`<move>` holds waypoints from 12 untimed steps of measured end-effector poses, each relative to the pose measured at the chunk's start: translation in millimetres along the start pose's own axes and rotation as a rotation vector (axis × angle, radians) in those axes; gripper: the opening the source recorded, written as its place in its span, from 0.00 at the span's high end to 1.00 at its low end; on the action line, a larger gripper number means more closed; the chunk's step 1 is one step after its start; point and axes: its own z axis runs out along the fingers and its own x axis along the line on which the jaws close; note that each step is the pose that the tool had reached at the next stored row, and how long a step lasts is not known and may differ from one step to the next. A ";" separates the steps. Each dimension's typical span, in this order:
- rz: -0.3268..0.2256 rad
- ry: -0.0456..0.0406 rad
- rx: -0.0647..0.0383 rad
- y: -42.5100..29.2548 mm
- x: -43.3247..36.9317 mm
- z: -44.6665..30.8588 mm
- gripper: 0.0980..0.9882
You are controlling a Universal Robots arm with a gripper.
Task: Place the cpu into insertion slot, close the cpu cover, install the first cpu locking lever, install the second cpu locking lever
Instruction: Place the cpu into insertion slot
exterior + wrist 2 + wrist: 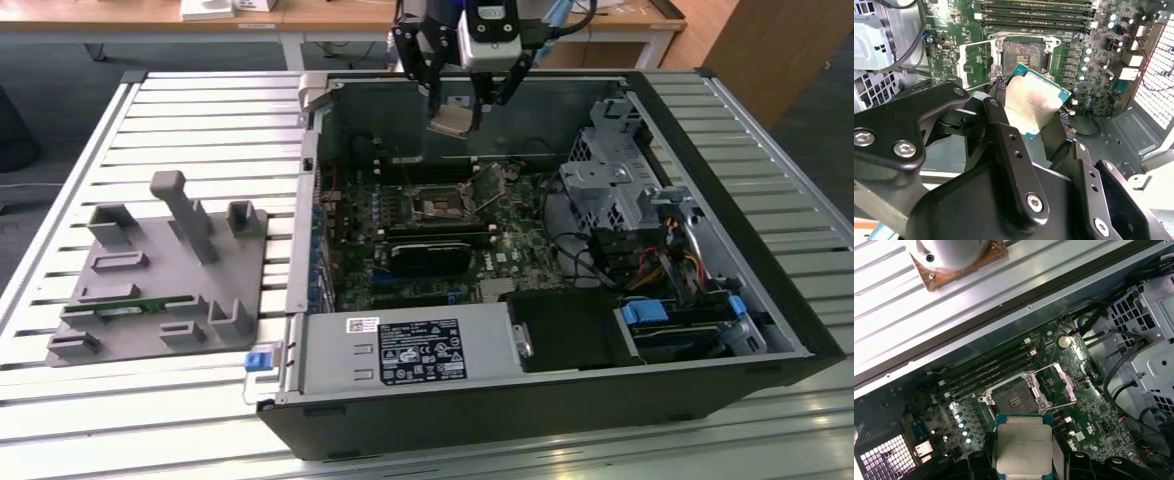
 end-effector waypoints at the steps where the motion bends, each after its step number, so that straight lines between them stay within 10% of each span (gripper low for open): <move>1: 0.001 -0.0001 0.000 -0.1 0.1 0.3 0.51; 12: 0.039 -0.0034 0.000 -0.6 0.5 4.1 0.51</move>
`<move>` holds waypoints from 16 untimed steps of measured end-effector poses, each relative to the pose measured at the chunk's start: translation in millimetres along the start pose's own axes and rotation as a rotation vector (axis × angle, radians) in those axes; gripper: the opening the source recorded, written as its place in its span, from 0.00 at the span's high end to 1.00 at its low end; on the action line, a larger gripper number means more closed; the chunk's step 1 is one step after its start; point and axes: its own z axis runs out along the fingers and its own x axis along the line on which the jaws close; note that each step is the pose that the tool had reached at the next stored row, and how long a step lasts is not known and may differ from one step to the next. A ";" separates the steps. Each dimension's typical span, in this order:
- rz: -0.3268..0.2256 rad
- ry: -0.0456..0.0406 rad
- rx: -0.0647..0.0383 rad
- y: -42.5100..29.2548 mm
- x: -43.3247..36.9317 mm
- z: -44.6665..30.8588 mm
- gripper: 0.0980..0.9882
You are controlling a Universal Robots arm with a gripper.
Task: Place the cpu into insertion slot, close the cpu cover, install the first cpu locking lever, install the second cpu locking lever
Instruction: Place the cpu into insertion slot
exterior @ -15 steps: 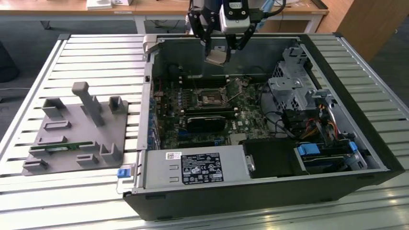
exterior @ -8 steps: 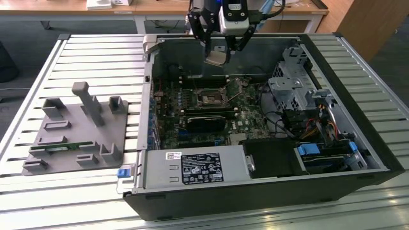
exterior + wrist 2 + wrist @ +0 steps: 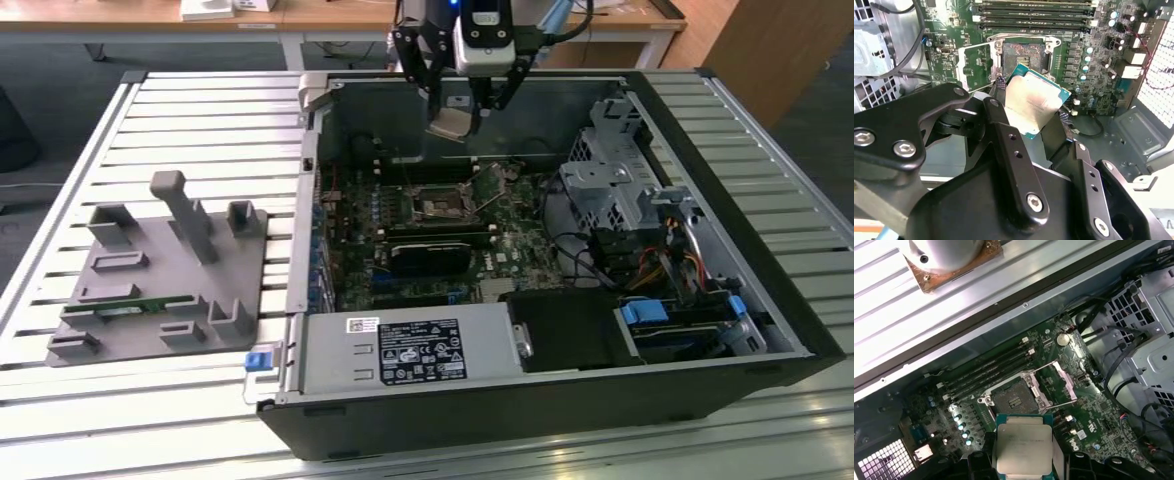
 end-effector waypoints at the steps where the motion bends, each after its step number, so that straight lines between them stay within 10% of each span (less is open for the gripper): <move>1: 0.010 -0.0009 0.000 0.0 0.0 0.3 0.51; 16: 0.243 -0.0183 -0.002 -0.5 -0.1 6.9 0.51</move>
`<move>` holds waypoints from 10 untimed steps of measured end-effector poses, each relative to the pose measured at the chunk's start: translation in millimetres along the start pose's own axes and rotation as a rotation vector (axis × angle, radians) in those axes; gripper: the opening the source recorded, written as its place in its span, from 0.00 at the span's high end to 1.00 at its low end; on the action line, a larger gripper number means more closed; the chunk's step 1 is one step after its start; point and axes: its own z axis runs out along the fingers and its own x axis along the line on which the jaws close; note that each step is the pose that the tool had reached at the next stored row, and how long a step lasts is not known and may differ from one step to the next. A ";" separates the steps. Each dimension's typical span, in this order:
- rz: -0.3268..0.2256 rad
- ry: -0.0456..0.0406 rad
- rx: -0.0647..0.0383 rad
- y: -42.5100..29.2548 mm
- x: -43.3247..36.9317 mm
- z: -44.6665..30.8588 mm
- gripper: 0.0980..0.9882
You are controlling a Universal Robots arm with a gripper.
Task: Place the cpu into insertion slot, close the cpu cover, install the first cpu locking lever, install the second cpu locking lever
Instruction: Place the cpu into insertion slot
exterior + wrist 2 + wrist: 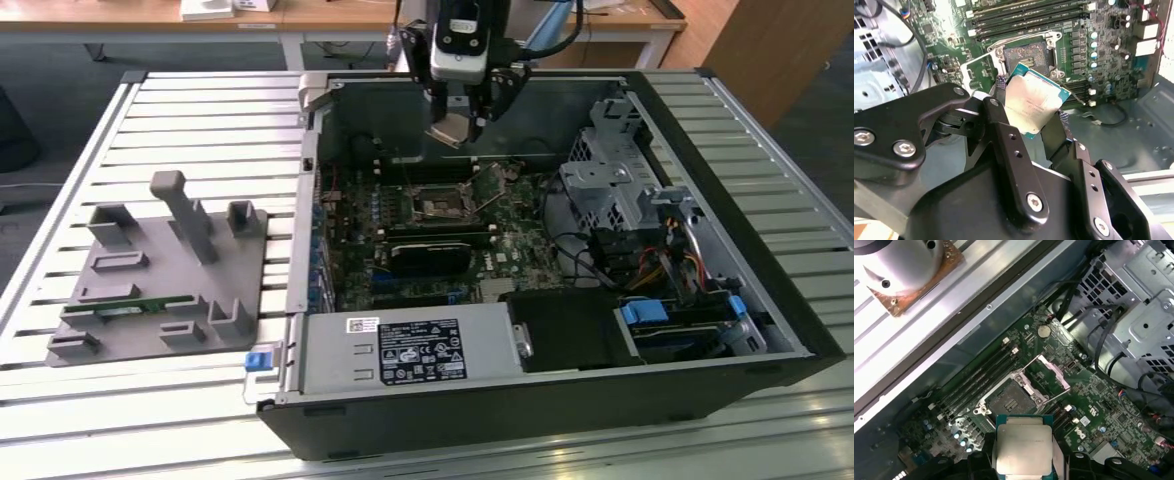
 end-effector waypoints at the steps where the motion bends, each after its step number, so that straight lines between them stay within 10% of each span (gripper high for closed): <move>1: 0.014 -0.0010 0.000 0.0 0.0 0.4 0.51; 10: 0.132 -0.0095 -0.001 -0.3 0.0 2.8 0.51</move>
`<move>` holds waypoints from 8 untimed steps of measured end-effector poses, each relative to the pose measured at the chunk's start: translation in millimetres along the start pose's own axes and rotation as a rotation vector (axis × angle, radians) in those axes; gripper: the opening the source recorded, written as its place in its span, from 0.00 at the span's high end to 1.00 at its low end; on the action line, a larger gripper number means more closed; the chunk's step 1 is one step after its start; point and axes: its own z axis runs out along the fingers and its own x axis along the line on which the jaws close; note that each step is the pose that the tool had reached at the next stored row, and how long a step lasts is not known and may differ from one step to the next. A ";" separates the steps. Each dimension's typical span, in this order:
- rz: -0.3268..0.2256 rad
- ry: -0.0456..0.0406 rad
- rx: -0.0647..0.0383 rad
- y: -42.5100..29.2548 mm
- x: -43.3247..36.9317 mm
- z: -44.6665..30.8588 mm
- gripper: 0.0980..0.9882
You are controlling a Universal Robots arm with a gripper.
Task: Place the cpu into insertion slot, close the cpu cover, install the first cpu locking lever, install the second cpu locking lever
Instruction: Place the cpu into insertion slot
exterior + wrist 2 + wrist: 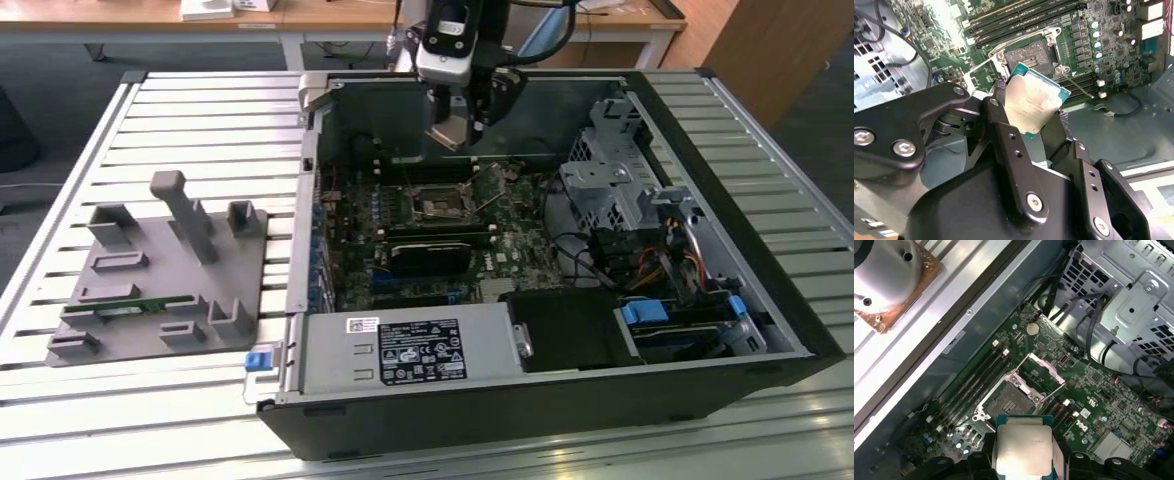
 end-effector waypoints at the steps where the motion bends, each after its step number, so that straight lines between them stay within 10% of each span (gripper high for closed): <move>1: 0.014 -0.0010 0.000 0.0 0.0 0.3 0.51; 8: 0.110 -0.0083 -0.001 -0.4 0.1 3.5 0.51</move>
